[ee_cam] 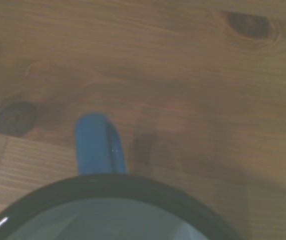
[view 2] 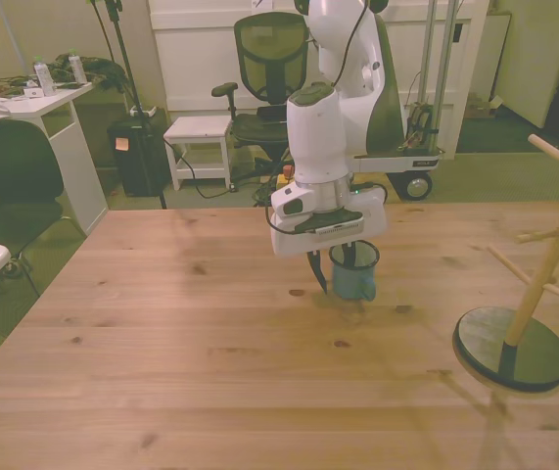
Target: Unload the mug
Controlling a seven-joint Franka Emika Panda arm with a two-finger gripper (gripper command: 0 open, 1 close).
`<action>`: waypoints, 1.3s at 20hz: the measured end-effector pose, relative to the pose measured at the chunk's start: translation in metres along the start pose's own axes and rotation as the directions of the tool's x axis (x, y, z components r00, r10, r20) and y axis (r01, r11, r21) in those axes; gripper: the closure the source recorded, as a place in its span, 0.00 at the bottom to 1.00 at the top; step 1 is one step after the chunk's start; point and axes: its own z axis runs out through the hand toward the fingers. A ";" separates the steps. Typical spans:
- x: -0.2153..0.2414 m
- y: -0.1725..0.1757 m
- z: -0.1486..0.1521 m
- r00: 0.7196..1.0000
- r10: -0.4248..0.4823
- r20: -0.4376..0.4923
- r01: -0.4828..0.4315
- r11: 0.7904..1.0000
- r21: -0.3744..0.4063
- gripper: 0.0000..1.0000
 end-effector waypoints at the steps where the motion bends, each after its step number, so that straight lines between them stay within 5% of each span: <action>1: 0.000 0.000 0.000 1.000 0.000 0.001 0.000 1.000 0.000 0.00; 20: -0.003 0.004 -0.004 1.000 0.004 0.029 -0.004 1.000 -0.005 0.00; 26: -0.011 0.002 -0.029 0.999 -0.046 0.008 0.045 0.998 0.038 0.00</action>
